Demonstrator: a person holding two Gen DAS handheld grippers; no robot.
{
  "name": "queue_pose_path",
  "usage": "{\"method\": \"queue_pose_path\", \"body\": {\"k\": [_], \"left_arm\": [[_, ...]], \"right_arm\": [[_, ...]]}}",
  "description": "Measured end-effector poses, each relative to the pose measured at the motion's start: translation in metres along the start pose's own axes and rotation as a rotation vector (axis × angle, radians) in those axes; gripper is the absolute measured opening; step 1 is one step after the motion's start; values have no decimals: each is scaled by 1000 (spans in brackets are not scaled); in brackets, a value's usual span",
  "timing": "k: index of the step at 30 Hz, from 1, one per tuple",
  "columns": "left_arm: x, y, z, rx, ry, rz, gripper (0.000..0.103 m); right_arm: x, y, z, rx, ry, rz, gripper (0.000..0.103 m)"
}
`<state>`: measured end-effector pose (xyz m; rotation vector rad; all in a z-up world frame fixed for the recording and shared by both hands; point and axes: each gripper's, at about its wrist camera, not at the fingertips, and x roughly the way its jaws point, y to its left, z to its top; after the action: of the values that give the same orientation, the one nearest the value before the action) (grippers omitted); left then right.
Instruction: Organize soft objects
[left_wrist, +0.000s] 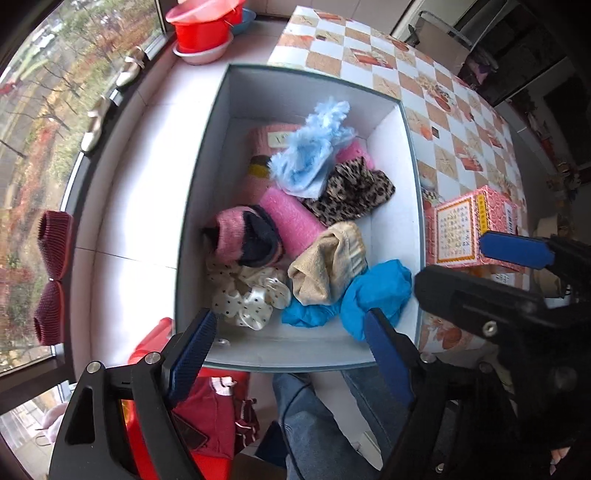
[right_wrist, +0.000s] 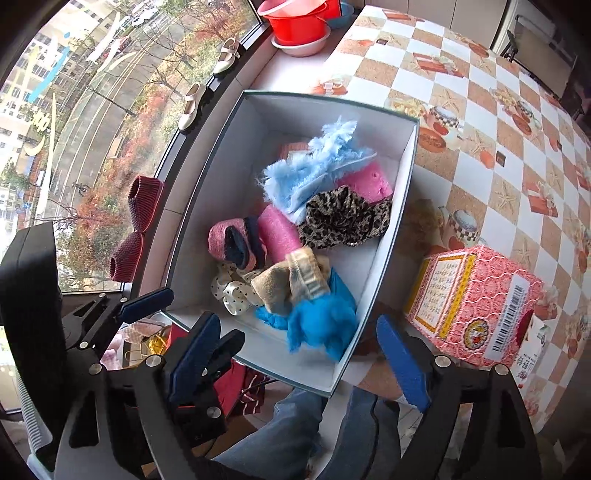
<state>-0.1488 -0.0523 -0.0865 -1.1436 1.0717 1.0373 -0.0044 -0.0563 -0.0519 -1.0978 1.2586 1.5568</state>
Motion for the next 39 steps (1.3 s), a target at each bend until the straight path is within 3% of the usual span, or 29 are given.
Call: {"method": "queue_pose_path", "body": {"k": [4, 10, 13, 19, 21, 39], "left_arm": [[-13, -4, 0, 2, -51, 98, 84], [-22, 7, 7, -71, -55, -35, 84], [-28, 5, 5, -68, -91, -4, 84], [-30, 4, 2, -82, -88, 25, 84], [-30, 6, 1, -88, -85, 28, 84], [-28, 14, -14, -119, -50, 50, 84]], "right_arm": [[-12, -7, -3, 23, -33, 5, 88], [-25, -10, -6, 36, -61, 8, 88], [-29, -9, -9, 33, -72, 0, 88], [-29, -8, -11, 30, -71, -10, 88], [-29, -7, -11, 22, -69, -19, 103], [-26, 14, -11, -34, -90, -68, 103]]}}
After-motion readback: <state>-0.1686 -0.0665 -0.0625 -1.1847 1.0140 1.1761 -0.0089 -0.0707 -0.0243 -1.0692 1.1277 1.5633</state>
